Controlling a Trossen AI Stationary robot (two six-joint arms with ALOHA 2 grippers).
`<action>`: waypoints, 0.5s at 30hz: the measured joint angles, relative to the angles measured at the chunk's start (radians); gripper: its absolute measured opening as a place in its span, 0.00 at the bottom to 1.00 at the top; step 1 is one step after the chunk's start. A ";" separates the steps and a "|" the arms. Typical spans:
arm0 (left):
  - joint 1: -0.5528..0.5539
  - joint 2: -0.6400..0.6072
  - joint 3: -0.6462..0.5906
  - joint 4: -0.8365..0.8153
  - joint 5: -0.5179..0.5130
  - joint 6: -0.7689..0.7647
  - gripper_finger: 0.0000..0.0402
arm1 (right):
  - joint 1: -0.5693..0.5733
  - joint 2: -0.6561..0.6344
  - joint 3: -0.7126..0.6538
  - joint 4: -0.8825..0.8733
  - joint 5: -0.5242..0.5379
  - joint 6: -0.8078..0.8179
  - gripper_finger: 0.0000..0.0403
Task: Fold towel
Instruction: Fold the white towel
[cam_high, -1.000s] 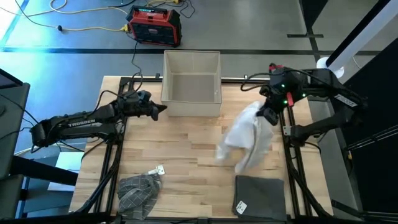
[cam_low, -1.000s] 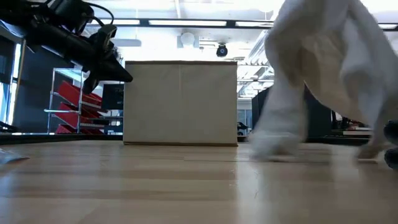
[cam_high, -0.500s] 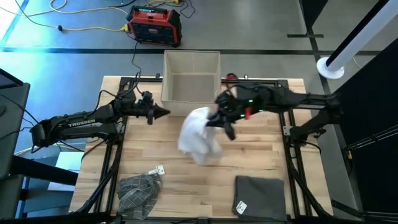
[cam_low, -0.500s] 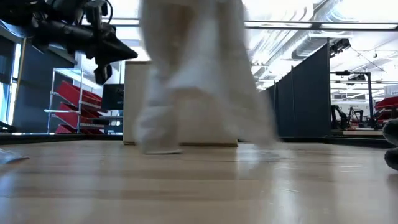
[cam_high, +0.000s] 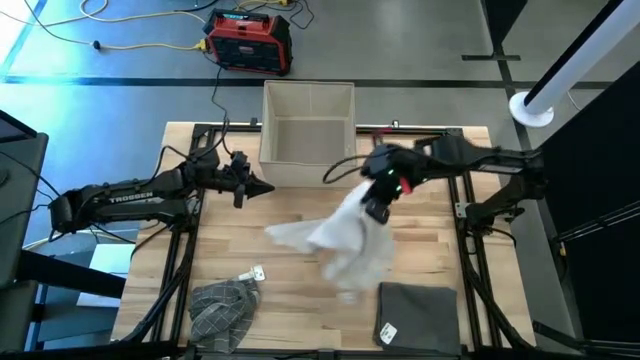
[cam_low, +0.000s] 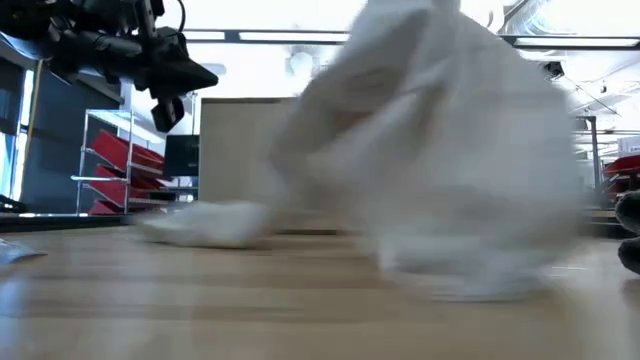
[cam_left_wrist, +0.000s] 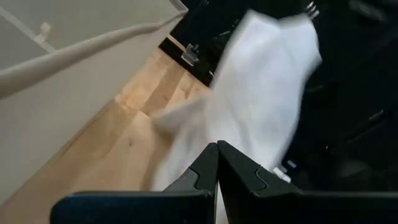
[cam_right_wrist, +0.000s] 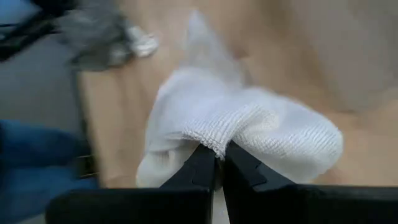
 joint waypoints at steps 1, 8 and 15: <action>-0.004 0.000 0.000 -0.003 0.000 0.003 0.00 | -0.003 0.001 0.030 -0.020 0.048 -0.012 0.00; -0.030 0.000 0.000 -0.016 0.000 0.015 0.00 | -0.009 0.020 0.144 -0.031 0.207 -0.072 0.00; -0.031 0.000 0.000 -0.033 0.000 0.038 0.00 | 0.041 0.185 0.040 0.120 -0.019 -0.084 0.00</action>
